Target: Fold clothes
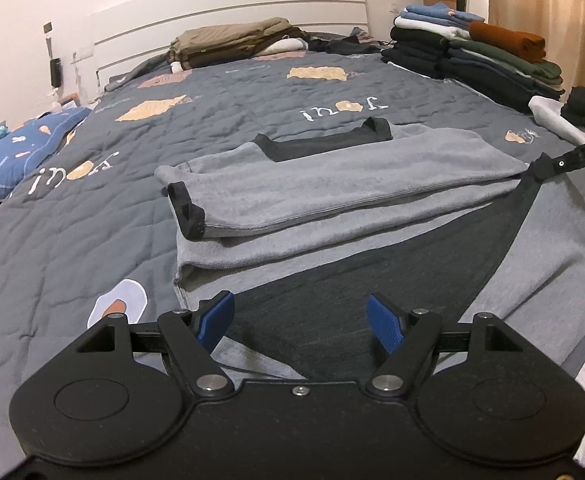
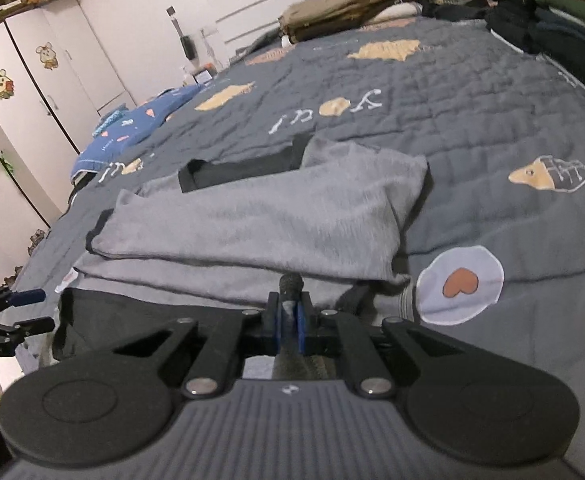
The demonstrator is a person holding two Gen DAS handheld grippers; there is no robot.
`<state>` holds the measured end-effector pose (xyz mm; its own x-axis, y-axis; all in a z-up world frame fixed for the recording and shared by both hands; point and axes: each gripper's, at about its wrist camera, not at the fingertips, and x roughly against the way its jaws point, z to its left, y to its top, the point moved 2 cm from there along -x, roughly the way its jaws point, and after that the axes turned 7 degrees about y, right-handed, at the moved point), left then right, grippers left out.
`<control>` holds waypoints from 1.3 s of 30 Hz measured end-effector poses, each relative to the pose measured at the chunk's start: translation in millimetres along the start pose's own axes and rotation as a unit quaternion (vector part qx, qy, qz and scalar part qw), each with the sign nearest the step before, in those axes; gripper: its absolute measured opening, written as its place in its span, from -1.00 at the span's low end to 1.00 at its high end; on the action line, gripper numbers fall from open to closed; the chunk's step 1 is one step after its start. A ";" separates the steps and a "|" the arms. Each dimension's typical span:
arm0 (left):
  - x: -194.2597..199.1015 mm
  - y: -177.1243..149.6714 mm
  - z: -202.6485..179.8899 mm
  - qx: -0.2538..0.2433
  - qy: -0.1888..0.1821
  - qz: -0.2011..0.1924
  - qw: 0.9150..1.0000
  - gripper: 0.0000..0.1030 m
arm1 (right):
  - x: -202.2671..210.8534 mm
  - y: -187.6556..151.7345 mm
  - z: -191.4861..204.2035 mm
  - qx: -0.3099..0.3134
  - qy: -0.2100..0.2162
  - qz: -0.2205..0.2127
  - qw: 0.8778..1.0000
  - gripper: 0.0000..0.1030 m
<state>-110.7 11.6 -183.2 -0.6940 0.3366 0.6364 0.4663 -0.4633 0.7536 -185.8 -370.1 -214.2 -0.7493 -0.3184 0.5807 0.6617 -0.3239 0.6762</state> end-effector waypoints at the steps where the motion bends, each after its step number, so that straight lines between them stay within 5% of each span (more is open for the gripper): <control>1: 0.3 -0.1 0.5 -0.001 0.001 0.000 1.000 0.40 | -0.8 -0.7 -0.8 -0.001 0.000 0.002 1.000 -0.86; 13: 0.7 -13.9 60.4 0.007 0.057 0.012 0.998 0.31 | 4.1 2.7 -1.0 -0.009 0.006 -0.006 1.000 -0.86; 26: -35.9 -13.0 44.3 -0.035 0.030 0.041 0.998 0.17 | 5.7 2.3 -8.7 -0.022 0.002 -0.007 1.000 -0.86; 33: -49.0 -13.8 37.8 -0.028 0.013 0.063 0.998 -0.16 | 1.5 0.2 -9.1 -0.021 0.004 0.000 1.000 -0.86; 39: -54.2 -12.0 41.0 0.010 -0.010 0.080 0.997 -0.63 | 1.3 -0.4 -11.6 -0.024 0.005 0.000 1.000 -0.86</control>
<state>-56.2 32.6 -220.0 -0.5993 0.2762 0.7513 0.5809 -0.4958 0.6456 -186.7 -380.7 -219.0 -0.7487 -0.3269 0.5767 0.6629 -0.3665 0.6529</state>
